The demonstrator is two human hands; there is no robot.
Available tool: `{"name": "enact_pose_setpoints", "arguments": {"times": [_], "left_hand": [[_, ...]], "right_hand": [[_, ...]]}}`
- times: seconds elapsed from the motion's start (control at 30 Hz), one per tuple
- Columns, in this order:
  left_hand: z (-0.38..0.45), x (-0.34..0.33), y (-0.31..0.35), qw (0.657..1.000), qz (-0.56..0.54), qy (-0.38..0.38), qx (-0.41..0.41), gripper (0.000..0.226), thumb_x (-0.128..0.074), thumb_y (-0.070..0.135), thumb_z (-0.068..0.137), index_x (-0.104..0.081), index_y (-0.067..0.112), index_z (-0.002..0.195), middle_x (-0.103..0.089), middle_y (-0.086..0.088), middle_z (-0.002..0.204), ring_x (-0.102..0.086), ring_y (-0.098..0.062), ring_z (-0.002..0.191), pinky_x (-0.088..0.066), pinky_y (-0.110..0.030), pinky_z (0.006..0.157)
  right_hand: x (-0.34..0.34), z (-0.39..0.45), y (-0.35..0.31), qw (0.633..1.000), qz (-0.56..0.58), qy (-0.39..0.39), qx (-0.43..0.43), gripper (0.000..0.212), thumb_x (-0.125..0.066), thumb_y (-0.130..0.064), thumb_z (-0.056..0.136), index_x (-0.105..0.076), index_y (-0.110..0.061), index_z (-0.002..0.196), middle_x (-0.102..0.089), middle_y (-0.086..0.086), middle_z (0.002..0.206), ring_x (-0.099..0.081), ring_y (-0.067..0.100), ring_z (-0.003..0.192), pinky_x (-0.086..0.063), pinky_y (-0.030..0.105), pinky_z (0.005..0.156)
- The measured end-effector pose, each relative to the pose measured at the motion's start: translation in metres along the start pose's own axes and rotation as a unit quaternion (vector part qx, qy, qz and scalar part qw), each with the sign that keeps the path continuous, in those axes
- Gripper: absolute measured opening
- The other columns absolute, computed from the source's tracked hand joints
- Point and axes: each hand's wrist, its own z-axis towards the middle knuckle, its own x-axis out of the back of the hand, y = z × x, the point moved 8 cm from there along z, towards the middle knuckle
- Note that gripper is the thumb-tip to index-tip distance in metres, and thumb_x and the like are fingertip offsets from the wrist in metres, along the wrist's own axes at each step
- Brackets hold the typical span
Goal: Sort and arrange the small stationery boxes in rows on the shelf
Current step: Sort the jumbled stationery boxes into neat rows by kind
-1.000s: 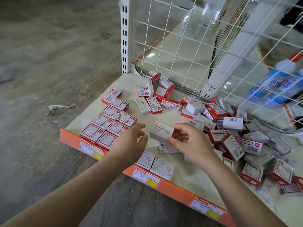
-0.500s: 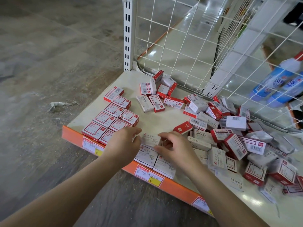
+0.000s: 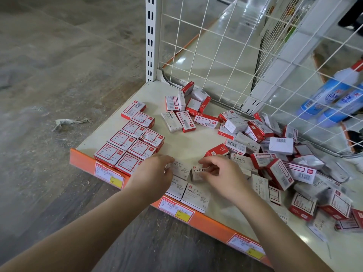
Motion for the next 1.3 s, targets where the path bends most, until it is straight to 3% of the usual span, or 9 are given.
{"name": "enact_pose_setpoints", "arguments": {"times": [0.17, 0.3, 0.6, 0.7, 0.8, 0.9, 1.0, 1.1, 1.3], "left_hand": [[0.001, -0.003, 0.003, 1.0, -0.01, -0.007, 0.002, 0.034, -0.041, 0.022, 0.097, -0.051, 0.021, 0.129, -0.05, 0.005, 0.125, -0.054, -0.013, 0.11, -0.044, -0.014, 0.068], [0.002, -0.002, 0.008, 1.0, 0.0, -0.001, -0.01, 0.035, -0.041, 0.02, 0.097, -0.05, 0.02, 0.131, -0.047, 0.008, 0.13, -0.052, -0.011, 0.112, -0.04, -0.012, 0.069], [0.004, -0.002, 0.007, 1.0, 0.0, -0.011, -0.006, 0.036, -0.041, 0.018, 0.097, -0.049, 0.022, 0.132, -0.046, 0.009, 0.131, -0.051, -0.012, 0.115, -0.043, -0.012, 0.064], [0.003, -0.003, 0.007, 1.0, 0.002, -0.013, -0.012, 0.037, -0.042, 0.017, 0.097, -0.048, 0.022, 0.132, -0.046, 0.009, 0.131, -0.052, -0.011, 0.113, -0.042, -0.01, 0.06], [0.002, -0.002, 0.008, 1.0, 0.007, -0.008, -0.017, 0.037, -0.043, 0.016, 0.096, -0.048, 0.022, 0.133, -0.046, 0.008, 0.132, -0.051, -0.012, 0.114, -0.044, -0.013, 0.071], [0.002, -0.001, 0.008, 1.0, 0.011, -0.006, -0.014, 0.039, -0.044, 0.016, 0.095, -0.046, 0.022, 0.134, -0.046, 0.008, 0.132, -0.051, -0.012, 0.114, -0.045, -0.016, 0.078], [0.001, -0.002, 0.006, 1.0, 0.017, -0.008, -0.008, 0.041, -0.046, 0.017, 0.095, -0.044, 0.022, 0.135, -0.046, 0.007, 0.133, -0.052, -0.014, 0.114, -0.047, -0.02, 0.08], [0.0, -0.002, 0.002, 1.0, 0.02, -0.002, 0.003, 0.041, -0.048, 0.018, 0.094, -0.044, 0.023, 0.135, -0.049, 0.005, 0.13, -0.053, -0.015, 0.11, -0.049, -0.023, 0.081], [-0.002, -0.004, 0.003, 1.0, 0.025, 0.002, 0.002, 0.038, -0.047, 0.018, 0.094, -0.048, 0.024, 0.131, -0.054, 0.006, 0.125, -0.055, -0.013, 0.108, -0.047, -0.02, 0.079]], "right_hand": [[-0.001, -0.002, 0.008, 0.996, -0.084, -0.01, 0.025, 0.036, -0.067, -0.019, 0.084, -0.06, -0.022, 0.119, -0.052, -0.01, 0.116, -0.046, -0.003, 0.091, -0.033, -0.001, 0.072], [-0.006, -0.001, 0.005, 0.99, -0.131, -0.014, 0.046, 0.038, -0.062, -0.023, 0.088, -0.056, -0.018, 0.125, -0.048, -0.008, 0.123, -0.047, 0.005, 0.109, -0.03, 0.009, 0.086], [0.002, 0.026, 0.0, 0.991, -0.125, 0.053, 0.014, 0.035, -0.055, -0.009, 0.09, -0.057, -0.015, 0.125, -0.051, 0.001, 0.124, -0.052, 0.019, 0.11, -0.041, 0.026, 0.09], [0.003, 0.026, -0.005, 0.995, -0.08, 0.047, 0.023, 0.033, -0.055, -0.009, 0.09, -0.059, -0.016, 0.122, -0.054, 0.0, 0.12, -0.053, 0.011, 0.099, -0.043, 0.017, 0.084], [-0.007, 0.017, -0.012, 0.997, -0.062, 0.002, 0.051, 0.031, -0.056, -0.017, 0.091, -0.06, -0.022, 0.122, -0.055, -0.009, 0.115, -0.045, -0.003, 0.086, -0.033, 0.001, 0.067], [-0.014, 0.008, -0.012, 0.998, -0.043, -0.015, 0.042, 0.032, -0.058, -0.025, 0.09, -0.059, -0.024, 0.122, -0.047, -0.019, 0.103, -0.043, -0.012, 0.075, -0.034, 0.0, 0.062], [-0.016, 0.006, -0.01, 0.999, -0.017, -0.009, 0.027, 0.029, -0.063, -0.026, 0.087, -0.062, -0.022, 0.116, -0.049, -0.019, 0.095, -0.047, -0.008, 0.075, -0.037, 0.005, 0.064], [-0.018, 0.004, -0.01, 1.0, 0.013, -0.012, 0.017, 0.031, -0.064, -0.026, 0.086, -0.061, -0.021, 0.117, -0.058, -0.012, 0.1, -0.053, -0.001, 0.082, -0.041, 0.01, 0.071], [-0.023, 0.004, -0.014, 0.999, 0.007, -0.021, 0.029, 0.036, -0.06, -0.029, 0.089, -0.056, -0.024, 0.125, -0.057, -0.011, 0.106, -0.047, -0.009, 0.076, -0.034, 0.001, 0.059]]}}
